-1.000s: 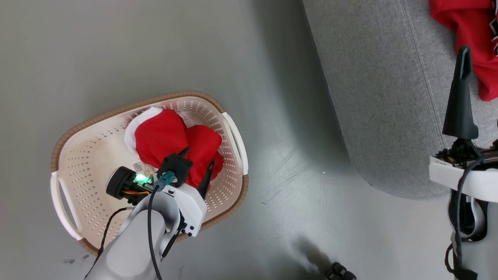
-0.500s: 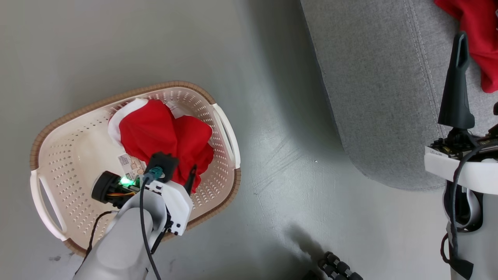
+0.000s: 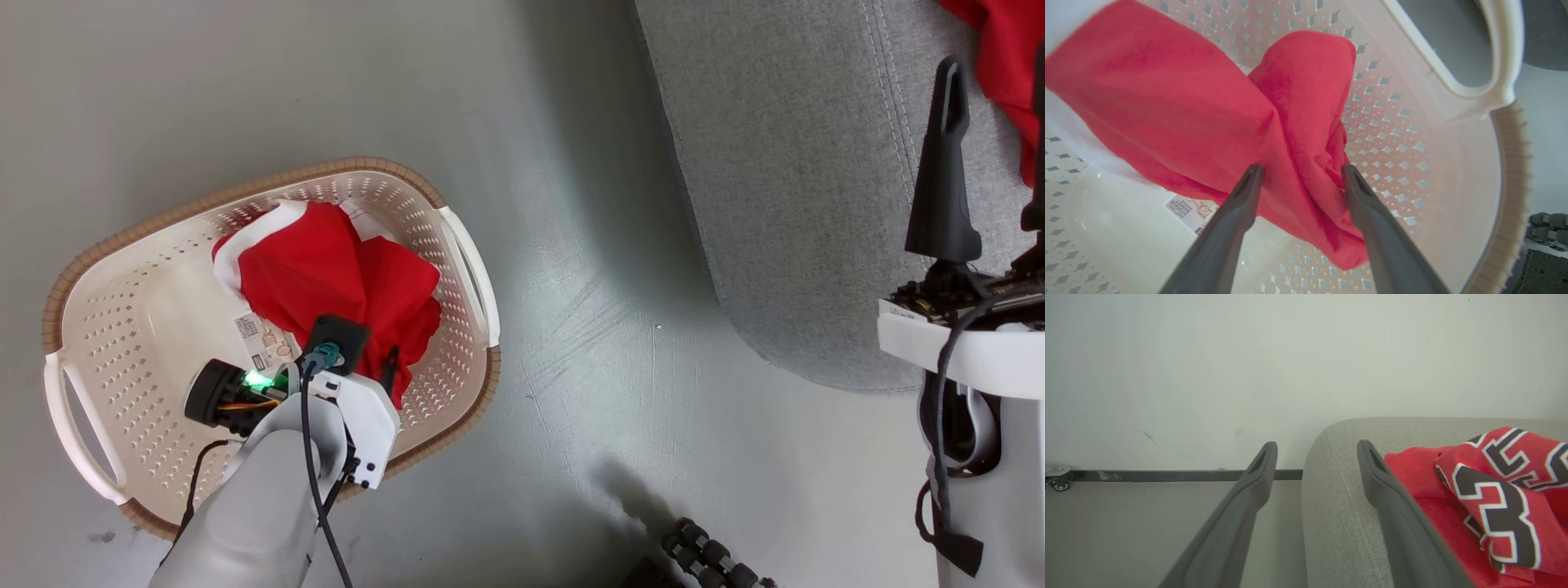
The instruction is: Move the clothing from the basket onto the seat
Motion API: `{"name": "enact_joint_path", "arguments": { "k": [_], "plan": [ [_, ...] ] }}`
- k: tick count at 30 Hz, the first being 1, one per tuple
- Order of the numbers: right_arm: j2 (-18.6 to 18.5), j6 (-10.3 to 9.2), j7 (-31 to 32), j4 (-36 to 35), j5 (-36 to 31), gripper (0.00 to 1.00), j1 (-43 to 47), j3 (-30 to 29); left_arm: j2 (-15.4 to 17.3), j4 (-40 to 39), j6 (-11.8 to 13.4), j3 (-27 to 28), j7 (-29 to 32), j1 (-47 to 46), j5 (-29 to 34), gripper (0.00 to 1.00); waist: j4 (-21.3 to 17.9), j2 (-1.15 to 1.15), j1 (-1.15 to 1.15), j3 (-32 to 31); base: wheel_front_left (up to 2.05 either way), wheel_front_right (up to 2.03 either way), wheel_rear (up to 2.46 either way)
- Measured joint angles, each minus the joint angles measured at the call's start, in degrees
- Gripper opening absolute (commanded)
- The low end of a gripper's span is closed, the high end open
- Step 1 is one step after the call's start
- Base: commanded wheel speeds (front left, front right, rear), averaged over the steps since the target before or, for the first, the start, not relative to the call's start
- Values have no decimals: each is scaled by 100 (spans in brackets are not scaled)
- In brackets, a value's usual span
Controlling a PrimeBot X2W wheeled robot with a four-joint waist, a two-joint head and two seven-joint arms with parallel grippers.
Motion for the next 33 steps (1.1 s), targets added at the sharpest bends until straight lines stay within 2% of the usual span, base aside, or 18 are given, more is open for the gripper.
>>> {"name": "enact_joint_path", "arguments": {
  "k": [2, 3, 4, 5, 6, 21, 33],
  "plan": [
    [0, 0, -5, 52, 1, 100, -58, 25, -2, 84, 43, -29, 4, -18, 33, 100, -5, 0, 0, -4, 0, 0, 0],
    [0, 0, -7, 67, 1, 100, -86, 36, -2, 119, 45, -46, 4, -34, 44, 91, -8, 0, 0, -8, 0, 0, 0],
    [0, 0, -7, 77, 1, 100, -100, 40, -3, 145, 44, -63, 4, -58, 52, 49, -11, 0, 0, -15, 0, 0, 0],
    [0, 0, -8, 87, 1, 100, -100, 40, -5, 148, 43, -81, 3, -80, 53, 18, -14, 0, 0, -23, 0, 0, 0],
    [0, 0, -13, 103, 1, 100, -100, 37, -13, 148, 34, -93, 0, -99, 59, 0, -15, 0, 0, -32, 0, 0, 0],
    [0, 0, -31, 290, 1, 100, -221, -29, -83, 88, -51, -66, -604, -208, 13, 0, 97, 0, 0, -269, 0, 0, 0],
    [-1, 0, -31, 324, -143, 100, -311, 24, -121, -457, -64, 192, -912, -207, -194, 0, 329, 0, 0, -598, 0, 0, 0]
  ]
}}
